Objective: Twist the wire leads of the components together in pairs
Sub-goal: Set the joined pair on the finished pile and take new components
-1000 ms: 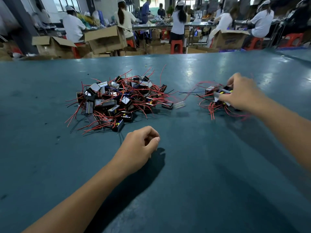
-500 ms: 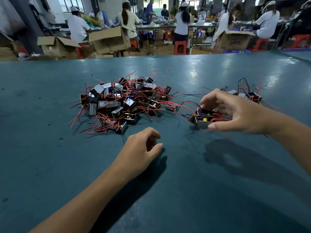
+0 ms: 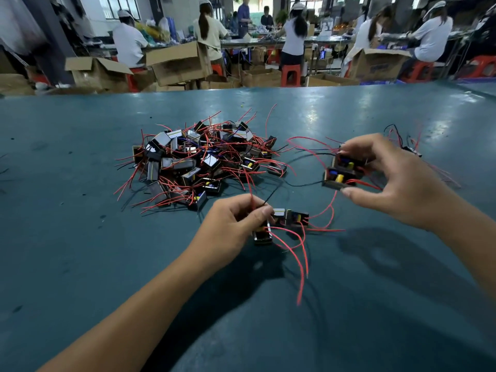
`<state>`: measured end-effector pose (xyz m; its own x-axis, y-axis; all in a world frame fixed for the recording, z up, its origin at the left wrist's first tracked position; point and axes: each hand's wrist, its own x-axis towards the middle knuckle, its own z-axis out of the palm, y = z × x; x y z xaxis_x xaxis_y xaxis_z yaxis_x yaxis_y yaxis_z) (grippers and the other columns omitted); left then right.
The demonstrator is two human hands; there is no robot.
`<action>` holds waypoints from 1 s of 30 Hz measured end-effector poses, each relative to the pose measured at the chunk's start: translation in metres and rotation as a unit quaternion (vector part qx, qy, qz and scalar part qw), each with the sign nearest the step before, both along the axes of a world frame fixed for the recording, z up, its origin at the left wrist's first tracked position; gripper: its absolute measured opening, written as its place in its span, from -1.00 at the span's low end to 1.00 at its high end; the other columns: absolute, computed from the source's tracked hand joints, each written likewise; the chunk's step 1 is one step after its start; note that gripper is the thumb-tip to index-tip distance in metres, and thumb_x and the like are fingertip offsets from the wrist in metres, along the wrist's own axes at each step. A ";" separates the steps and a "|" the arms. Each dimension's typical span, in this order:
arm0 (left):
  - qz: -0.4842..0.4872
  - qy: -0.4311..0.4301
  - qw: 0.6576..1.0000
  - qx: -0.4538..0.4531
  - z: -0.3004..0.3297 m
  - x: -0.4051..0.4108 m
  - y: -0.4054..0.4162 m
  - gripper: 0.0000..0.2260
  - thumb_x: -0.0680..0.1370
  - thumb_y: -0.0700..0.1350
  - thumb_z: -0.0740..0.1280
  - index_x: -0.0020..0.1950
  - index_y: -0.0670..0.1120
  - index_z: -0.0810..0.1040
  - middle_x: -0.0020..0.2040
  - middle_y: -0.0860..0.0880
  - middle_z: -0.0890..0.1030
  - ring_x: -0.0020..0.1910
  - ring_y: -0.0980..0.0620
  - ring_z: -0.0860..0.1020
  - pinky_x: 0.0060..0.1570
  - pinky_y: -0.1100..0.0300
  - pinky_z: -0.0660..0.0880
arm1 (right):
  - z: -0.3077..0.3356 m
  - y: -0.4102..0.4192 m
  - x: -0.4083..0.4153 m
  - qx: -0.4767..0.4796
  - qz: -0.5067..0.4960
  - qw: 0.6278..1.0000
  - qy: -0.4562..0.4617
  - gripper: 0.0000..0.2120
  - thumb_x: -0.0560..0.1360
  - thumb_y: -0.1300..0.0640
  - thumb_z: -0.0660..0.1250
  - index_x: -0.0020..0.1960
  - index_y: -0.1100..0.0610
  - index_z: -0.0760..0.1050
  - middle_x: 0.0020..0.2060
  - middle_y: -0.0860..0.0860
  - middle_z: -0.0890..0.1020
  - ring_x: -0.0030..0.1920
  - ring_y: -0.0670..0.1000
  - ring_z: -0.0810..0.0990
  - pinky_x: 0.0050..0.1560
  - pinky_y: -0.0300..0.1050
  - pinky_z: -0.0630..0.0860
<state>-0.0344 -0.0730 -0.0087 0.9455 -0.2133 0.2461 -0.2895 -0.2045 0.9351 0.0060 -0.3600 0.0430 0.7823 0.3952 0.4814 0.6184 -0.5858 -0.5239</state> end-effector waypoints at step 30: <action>-0.099 0.014 0.990 0.098 0.003 0.011 0.041 -0.82 0.56 -0.04 0.42 0.16 0.04 0.61 -0.15 0.04 0.65 -0.24 0.20 0.54 -0.19 0.38 0.44 | -0.042 0.083 -0.010 -0.195 -0.035 0.971 0.133 -0.73 0.44 -0.13 0.45 0.02 0.00 0.52 -0.14 -0.12 0.62 -0.09 -0.06 0.57 -0.01 -0.08 0.52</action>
